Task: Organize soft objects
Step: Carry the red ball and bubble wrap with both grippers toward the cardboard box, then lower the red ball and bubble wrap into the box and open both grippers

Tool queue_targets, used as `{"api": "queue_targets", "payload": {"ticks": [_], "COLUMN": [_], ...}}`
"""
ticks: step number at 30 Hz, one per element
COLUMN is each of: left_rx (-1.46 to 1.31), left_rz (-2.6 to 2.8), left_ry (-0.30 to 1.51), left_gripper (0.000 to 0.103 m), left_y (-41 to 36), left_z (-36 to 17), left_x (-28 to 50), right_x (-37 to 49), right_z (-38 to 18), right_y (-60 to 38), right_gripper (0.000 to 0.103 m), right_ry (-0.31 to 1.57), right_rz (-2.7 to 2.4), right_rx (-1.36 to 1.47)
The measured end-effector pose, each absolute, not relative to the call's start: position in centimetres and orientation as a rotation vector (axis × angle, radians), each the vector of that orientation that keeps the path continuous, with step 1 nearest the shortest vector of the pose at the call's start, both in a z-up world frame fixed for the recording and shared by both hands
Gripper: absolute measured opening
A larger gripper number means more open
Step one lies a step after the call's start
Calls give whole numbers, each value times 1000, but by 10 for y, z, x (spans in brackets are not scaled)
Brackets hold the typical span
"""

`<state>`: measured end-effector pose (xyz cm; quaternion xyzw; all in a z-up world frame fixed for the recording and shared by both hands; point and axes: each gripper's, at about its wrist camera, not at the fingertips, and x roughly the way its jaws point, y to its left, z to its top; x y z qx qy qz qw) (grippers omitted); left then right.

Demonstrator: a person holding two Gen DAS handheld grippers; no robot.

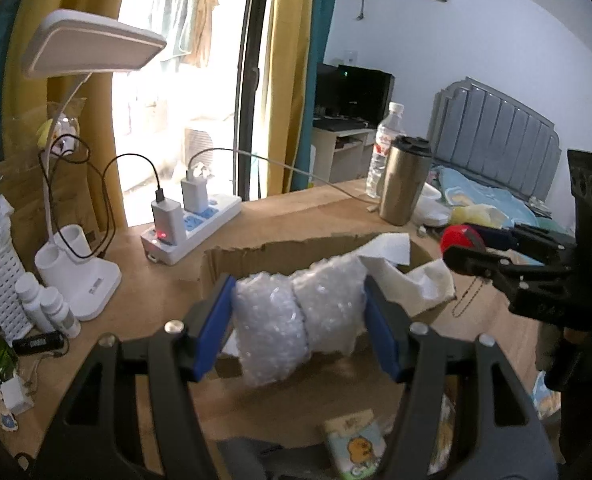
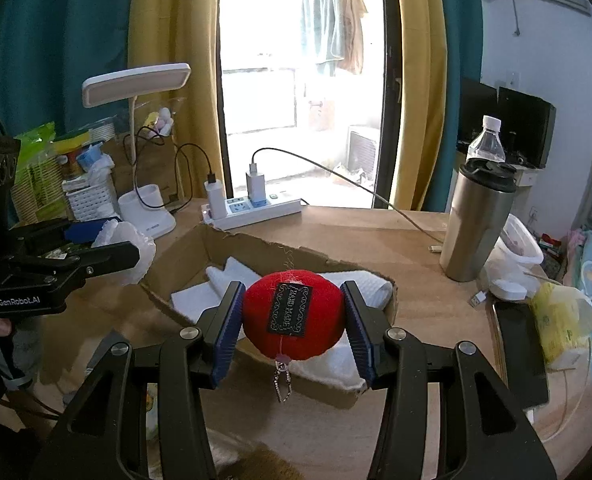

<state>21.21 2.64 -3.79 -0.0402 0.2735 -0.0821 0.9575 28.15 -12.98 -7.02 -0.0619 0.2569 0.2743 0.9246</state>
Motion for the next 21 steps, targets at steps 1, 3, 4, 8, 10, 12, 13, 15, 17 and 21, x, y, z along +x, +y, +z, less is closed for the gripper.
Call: {"api": "queue_targets", "payload": {"ticks": [1,3,4,8,10,12,13,15,17,21], "left_rx": [-83,-87,-88,-92,-91,-90,-91,-92,-92,-100], "left_rz": [-165,-163,-162,-163,-166,-170,-172,-177,-180,-185], "left_ry": [556,557,557,559,561,565,568,576,582,605], "left_gripper": [64,64,64,64,64,64,64,64,64,64], "left_y": [27,28,28,28,27,25,24,22,21,18], "left_z": [-38,-39,-40,-41,-42,-44,-45,-48,-51,-59], "left_x": [216,221,224,236,242,246,248,253,255,263], "right_x": [283,289,291,299,303,306,308,311,314,318], "right_z": [-70,-70,-70,-69,-70,-71,-72,-75,-79,-88], "right_y": [-129,-128,-128,-126,-125,-124,-123,-122,-122,-121], "right_gripper": [51,51,51,51,51,51,51,51,51,51], "right_ry": [527,526,525,520,521,524,527,534,545,567], "right_rz": [563,565,566,570,572,575,575,577,579,581], "right_rx": [-127,-127,-126,-123,-120,-117,-116,-115,-112,-107]}}
